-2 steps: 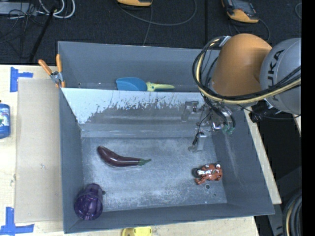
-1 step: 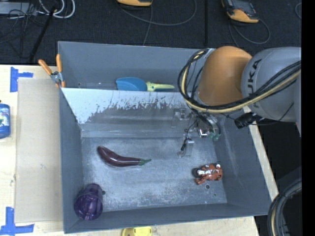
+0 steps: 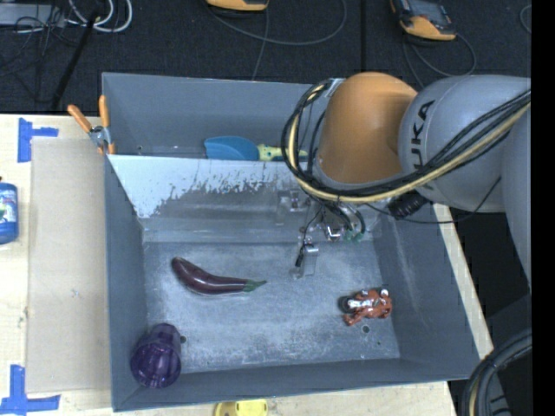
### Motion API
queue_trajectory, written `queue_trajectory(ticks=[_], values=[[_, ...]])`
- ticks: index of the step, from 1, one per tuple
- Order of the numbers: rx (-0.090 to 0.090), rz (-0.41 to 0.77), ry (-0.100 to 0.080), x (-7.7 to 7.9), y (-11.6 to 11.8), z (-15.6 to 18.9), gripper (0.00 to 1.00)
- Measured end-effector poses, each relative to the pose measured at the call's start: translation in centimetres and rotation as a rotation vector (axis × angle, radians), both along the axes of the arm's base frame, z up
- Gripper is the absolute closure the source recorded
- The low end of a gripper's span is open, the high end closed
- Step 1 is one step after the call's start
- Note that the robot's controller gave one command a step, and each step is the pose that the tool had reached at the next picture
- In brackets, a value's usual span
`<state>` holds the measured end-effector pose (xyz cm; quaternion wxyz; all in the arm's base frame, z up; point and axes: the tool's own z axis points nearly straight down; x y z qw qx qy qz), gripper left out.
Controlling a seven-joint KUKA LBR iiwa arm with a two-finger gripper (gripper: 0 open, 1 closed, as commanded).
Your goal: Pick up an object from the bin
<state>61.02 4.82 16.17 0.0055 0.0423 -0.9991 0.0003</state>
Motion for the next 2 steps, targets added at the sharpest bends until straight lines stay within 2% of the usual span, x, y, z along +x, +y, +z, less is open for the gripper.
queue_trajectory(ticks=[1,2], values=[[0.003,0.068,-0.021,-0.2,2.0,0.5,0.00],[0.002,0.170,-0.015,-0.5,4.8,-5.2,0.00]])
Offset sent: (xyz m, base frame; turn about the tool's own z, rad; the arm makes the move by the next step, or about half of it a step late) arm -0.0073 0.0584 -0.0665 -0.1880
